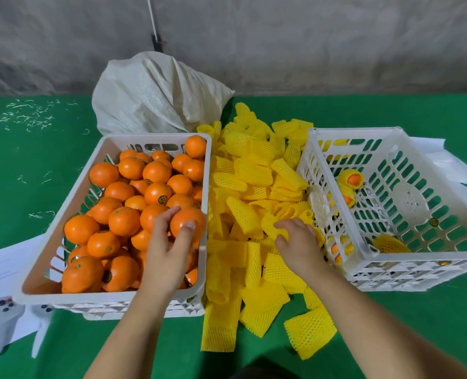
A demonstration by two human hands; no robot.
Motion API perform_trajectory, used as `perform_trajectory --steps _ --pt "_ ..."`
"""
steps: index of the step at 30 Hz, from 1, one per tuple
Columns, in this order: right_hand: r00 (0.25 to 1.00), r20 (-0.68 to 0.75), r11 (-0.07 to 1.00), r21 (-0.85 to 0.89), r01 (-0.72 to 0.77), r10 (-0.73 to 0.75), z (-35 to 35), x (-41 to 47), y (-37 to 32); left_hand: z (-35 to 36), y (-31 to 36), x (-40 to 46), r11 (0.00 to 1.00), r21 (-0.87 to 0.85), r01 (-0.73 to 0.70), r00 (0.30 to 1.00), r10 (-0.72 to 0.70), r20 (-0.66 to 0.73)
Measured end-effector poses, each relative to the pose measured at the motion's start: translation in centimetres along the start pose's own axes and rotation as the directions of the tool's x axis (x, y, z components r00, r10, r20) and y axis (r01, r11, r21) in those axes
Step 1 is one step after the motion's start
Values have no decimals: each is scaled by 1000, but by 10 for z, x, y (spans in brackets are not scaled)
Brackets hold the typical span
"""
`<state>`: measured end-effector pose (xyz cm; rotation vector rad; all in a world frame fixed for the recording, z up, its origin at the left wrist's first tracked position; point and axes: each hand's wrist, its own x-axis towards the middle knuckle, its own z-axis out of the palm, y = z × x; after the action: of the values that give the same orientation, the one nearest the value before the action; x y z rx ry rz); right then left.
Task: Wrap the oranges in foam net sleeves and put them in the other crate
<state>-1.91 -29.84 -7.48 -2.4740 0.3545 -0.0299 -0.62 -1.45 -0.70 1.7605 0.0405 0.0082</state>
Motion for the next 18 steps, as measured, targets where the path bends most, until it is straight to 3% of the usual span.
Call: perform_trajectory --steps 2,4,7,9,11,12,14,18 --pt "1000 -30 915 403 19 -7 -18 -9 -26 19 7 -6 963 -261 65 997 -53 53" --pt "1000 -6 775 632 6 -3 -31 -22 -54 39 11 -10 897 -415 153 985 -107 132" --pt "1000 -5 594 804 -12 27 -33 -38 -85 59 16 -14 831 -469 298 946 -192 262" --pt "996 39 404 912 -68 81 -30 -44 -94 60 14 -15 797 -493 348 923 -200 328" --pt "992 119 236 964 -126 42 -29 -48 -95 53 11 -14 739 -545 395 901 -197 386" --pt "991 132 231 964 -130 7 -28 -49 -94 50 11 -14 717 -559 416 892 -202 404" --pt "993 120 322 941 -108 -19 -25 -51 -94 46 12 -14 704 -554 445 878 -220 425" --pt "995 -8 463 886 -40 101 -23 -49 -97 43 17 -17 717 -486 499 832 -239 501"
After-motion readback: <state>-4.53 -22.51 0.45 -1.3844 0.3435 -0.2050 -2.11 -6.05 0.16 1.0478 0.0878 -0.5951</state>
